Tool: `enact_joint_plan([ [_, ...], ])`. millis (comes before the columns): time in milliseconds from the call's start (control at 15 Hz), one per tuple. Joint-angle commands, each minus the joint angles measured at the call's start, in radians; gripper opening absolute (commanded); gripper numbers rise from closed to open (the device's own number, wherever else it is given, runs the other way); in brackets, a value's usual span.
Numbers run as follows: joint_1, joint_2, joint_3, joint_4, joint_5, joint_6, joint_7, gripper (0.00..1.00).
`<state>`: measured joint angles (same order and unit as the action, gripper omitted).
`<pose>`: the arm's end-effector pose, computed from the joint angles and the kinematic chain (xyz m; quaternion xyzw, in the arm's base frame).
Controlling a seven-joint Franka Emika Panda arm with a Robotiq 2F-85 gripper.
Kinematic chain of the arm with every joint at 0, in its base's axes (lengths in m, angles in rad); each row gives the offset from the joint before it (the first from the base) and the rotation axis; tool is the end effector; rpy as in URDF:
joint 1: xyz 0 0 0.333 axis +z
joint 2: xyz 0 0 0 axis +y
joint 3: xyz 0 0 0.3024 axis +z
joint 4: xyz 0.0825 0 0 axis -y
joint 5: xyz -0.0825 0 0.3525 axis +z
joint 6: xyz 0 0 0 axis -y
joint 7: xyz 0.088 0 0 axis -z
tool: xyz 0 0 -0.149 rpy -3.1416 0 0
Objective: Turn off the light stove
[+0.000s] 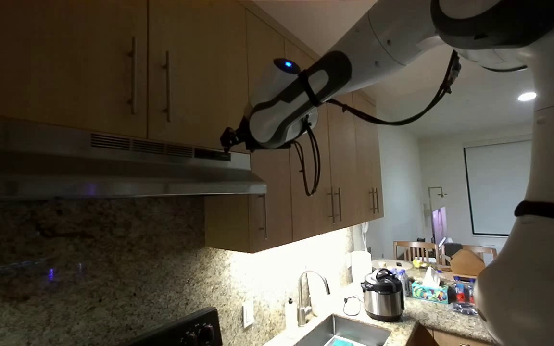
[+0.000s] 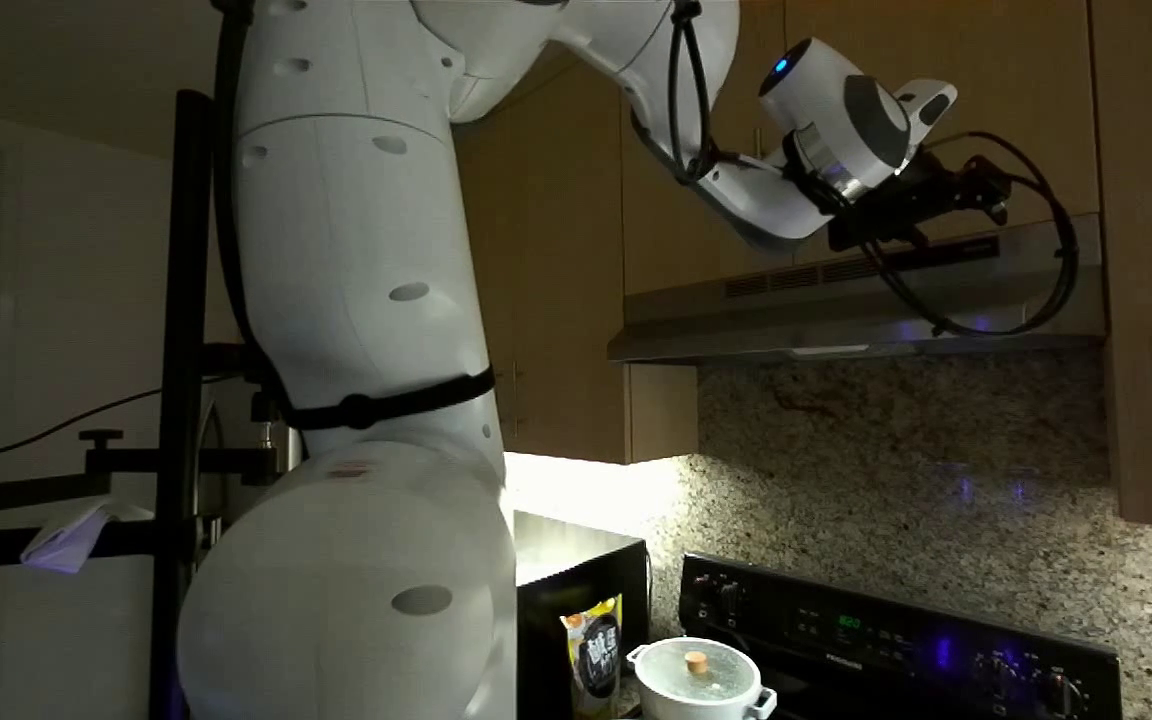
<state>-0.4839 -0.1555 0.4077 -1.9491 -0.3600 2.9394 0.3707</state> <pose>0.5733 -0.0066 0.6533 0.8373 -0.0436 0.5401 0.0726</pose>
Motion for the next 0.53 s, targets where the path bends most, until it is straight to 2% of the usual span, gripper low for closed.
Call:
enact_joint_plan([
  [0, 0.084, -0.105, -0.074, -0.159, 0.144, 0.044, -0.154, 1.0],
  [67, 0.204, -0.119, -0.184, -0.192, 0.141, 0.047, -0.171, 1.0],
  [267, 0.323, -0.191, -0.284, -0.275, 0.19, 0.04, -0.262, 1.0],
  [333, 0.355, -0.216, -0.315, -0.29, 0.189, 0.046, -0.295, 1.0],
  [400, 0.298, -0.139, -0.262, -0.216, 0.15, 0.026, -0.211, 1.0],
  [467, 0.326, -0.163, -0.287, -0.235, 0.155, 0.027, -0.231, 1.0],
])
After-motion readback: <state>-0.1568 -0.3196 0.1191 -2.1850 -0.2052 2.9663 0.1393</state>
